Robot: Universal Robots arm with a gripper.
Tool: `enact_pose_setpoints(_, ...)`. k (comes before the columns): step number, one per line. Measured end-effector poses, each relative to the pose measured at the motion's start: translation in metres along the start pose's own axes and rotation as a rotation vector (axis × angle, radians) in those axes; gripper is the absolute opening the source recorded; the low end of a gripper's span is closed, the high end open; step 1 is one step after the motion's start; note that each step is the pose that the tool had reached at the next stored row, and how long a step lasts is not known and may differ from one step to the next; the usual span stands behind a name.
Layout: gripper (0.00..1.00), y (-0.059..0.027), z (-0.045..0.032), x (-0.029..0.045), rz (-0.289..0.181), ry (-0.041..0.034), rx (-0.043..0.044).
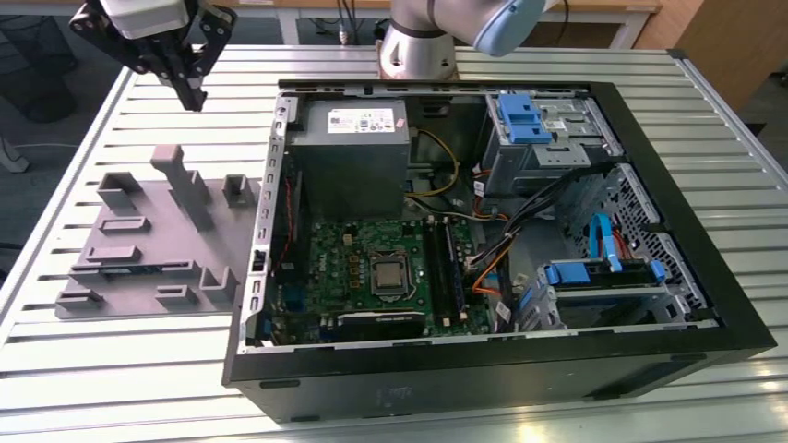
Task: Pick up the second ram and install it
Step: 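Reach for the second ram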
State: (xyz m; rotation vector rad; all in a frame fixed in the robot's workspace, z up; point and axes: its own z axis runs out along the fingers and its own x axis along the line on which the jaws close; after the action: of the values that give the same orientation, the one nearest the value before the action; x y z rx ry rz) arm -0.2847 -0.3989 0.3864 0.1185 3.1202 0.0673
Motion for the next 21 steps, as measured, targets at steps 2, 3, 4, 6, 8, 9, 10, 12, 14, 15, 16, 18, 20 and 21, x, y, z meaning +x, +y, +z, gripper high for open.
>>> enact_pose_setpoints(2, 0.11, -0.0002, 0.0001, 0.002, 0.0, 0.0, 0.0)
enact_pose_setpoints(3, 0.11, -0.0002, 0.0001, 0.0031, 0.0, 0.0, 0.0)
enact_pose_setpoints(4, 0.11, -0.0003, 0.0002, 0.0042, 0.0, 0.0, 0.0)
enact_pose_setpoints(6, 0.11, -0.0005, 0.0003, 0.0063, 0.0, 0.0, 0.0)
enact_pose_setpoints(8, 0.11, -0.0007, 0.0004, 0.0084, 0.0, 0.0, -0.0001)
enact_pose_setpoints(9, 0.11, -0.0008, 0.0004, 0.0096, 0.0, 0.0, 0.0)
enact_pose_setpoints(10, 0.11, -0.0008, 0.0005, 0.0107, 0.0, 0.0, 0.0)
enact_pose_setpoints(12, 0.11, -0.001, 0.0006, 0.0129, 0.0, 0.0001, 0.0)
enact_pose_setpoints(14, 0.11, -0.0012, 0.0007, 0.0149, 0.0, 0.0001, 0.0)
enact_pose_setpoints(15, 0.11, -0.0012, 0.0007, 0.0159, 0.0, 0.0001, 0.0001)
enact_pose_setpoints(16, 0.11, -0.0014, 0.0008, 0.0171, 0.0, 0.0001, 0.0)
enact_pose_setpoints(18, 0.11, -0.0016, 0.0009, 0.02, 0.0, 0.0001, 0.0)
enact_pose_setpoints(20, 0.11, -0.0018, 0.0011, 0.0232, 0.0, 0.0, -0.0001)
enact_pose_setpoints(21, 0.11, -0.002, 0.001, 0.0249, 0.0, 0.0001, 0.0)
